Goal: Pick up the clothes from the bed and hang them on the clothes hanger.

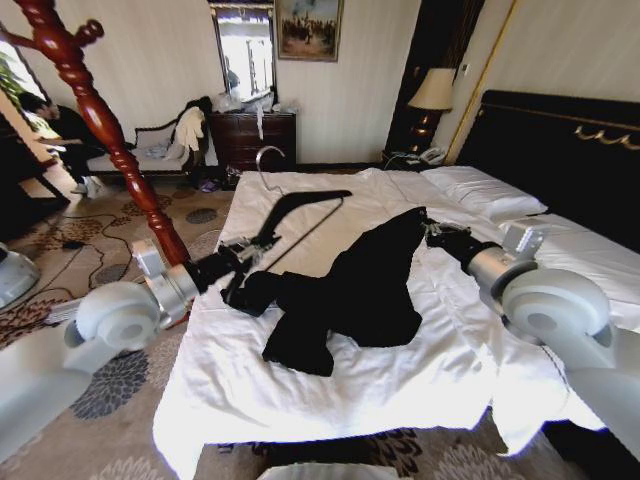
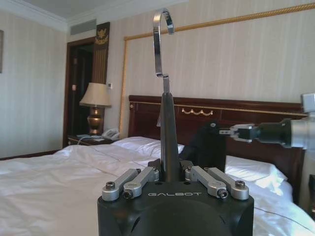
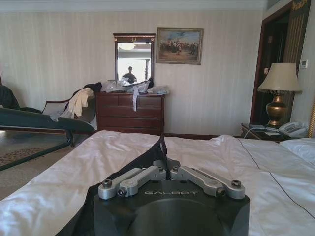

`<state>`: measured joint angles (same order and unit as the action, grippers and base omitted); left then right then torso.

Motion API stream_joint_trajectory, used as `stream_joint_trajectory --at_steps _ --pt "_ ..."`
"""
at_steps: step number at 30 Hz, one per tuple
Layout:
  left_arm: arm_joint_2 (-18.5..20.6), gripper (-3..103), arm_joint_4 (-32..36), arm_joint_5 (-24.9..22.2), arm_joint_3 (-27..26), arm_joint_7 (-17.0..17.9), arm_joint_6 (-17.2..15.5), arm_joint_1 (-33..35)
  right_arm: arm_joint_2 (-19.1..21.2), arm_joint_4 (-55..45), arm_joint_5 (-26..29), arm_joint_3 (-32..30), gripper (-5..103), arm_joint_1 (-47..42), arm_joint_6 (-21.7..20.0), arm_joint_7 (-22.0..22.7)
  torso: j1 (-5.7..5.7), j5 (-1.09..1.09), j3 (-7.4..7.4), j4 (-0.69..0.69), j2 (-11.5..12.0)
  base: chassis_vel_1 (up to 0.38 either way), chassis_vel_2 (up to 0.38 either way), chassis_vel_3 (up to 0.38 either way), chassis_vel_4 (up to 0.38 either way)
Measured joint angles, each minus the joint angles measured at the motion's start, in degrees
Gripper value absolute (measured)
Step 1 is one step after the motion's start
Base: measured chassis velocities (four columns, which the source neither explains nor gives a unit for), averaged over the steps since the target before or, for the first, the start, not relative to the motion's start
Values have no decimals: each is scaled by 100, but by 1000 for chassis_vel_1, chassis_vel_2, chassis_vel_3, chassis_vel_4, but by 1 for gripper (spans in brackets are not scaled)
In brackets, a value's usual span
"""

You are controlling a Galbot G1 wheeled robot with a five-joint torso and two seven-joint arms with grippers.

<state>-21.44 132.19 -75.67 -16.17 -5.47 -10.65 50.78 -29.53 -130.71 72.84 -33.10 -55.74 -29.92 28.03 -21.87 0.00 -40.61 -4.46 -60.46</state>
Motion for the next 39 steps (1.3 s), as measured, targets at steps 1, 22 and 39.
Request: stream_joint_trajectory --at_steps 1,22,39 --pt "4 16 45 -38 25 -6 -3 1 -5 37 -41 27 0 6 10 -11 0 0 0 0 0 0 0 0 0" --pt "-158 16 530 201 146 158 -207 748 -46 124 -66 -139 0 -10 76 -80 0 0 0 0 0 0 0 0 0" --pt "-227 16 458 110 585 508 -283 598 34 -269 200 -145 0 125 196 -227 -1 -1 0 1 0 0 0 0 0"
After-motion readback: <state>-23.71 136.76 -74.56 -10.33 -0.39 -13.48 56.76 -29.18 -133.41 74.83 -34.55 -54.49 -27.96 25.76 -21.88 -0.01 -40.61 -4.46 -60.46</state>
